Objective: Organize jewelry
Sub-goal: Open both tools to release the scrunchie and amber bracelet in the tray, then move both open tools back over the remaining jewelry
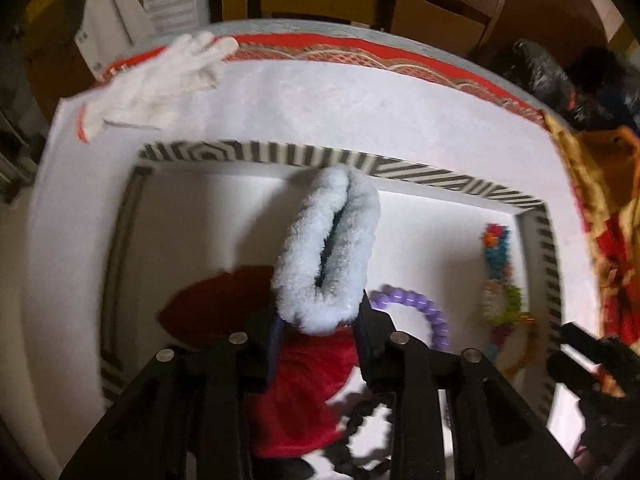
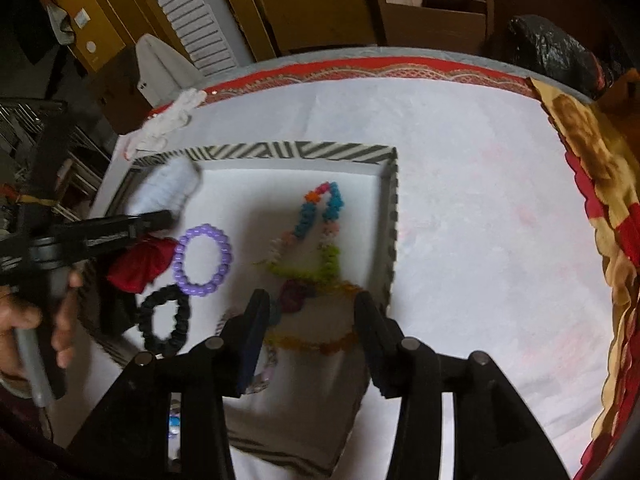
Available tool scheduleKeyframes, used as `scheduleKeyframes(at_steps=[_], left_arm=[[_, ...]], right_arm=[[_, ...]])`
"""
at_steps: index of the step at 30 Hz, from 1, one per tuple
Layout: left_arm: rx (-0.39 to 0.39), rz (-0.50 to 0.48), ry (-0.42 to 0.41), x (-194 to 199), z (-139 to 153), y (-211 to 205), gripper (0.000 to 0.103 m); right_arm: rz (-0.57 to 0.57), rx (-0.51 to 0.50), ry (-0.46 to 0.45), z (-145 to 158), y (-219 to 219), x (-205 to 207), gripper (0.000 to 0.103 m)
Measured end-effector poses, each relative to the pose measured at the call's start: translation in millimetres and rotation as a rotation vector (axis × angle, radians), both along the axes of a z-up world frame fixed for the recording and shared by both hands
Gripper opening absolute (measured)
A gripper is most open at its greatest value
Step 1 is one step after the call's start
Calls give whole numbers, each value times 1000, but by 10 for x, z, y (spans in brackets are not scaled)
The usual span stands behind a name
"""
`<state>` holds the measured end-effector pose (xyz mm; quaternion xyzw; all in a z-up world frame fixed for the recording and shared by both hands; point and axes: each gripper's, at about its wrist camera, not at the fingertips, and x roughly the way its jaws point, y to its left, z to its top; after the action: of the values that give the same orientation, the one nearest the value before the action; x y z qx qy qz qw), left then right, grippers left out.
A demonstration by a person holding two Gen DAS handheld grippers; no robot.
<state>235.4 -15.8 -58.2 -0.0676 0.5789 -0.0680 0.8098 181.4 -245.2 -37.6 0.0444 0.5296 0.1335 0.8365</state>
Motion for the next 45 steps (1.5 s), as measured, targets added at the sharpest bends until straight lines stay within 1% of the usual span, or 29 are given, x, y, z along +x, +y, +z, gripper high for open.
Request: scheduleKeyframes(at_steps=[1,2,6,8,12,17,21,23,26,31,39,45], left_arm=[[-13,14,-10,-26,31,30,12],[-7,24,-24,-58,68,42,12],[-14,33,-51,-171,228,74,12],[-2,38,-69,-248,321,85,12],[6,30,-80,-312,403,94,12],[-8,13,-101,-552,525,84,12],[22,6,-115,-796,620,35,12],[28,11,-122,-902,657,30,12],[64,18,-142,-1086,738,11,12],[58,24,-162,-1302,829,27,12],[94,48,-179,-1665,918,63,12],[121,54,-209,-1926,965,111,12]], right_arm=[[0,2,-3,21,13,-19,46],[-1,8,-7,47,15,-49,46],[-2,32,2,91,20,-130,49],[1,37,1,111,30,-171,49],[12,33,-6,167,79,-277,49],[32,32,-19,271,140,-420,52],[37,30,-48,378,175,-550,53],[38,30,-60,428,196,-618,55],[39,36,-76,486,223,-717,58],[29,36,-99,566,277,-913,60],[40,39,-122,653,360,-1230,60],[52,36,-130,675,396,-1468,61]])
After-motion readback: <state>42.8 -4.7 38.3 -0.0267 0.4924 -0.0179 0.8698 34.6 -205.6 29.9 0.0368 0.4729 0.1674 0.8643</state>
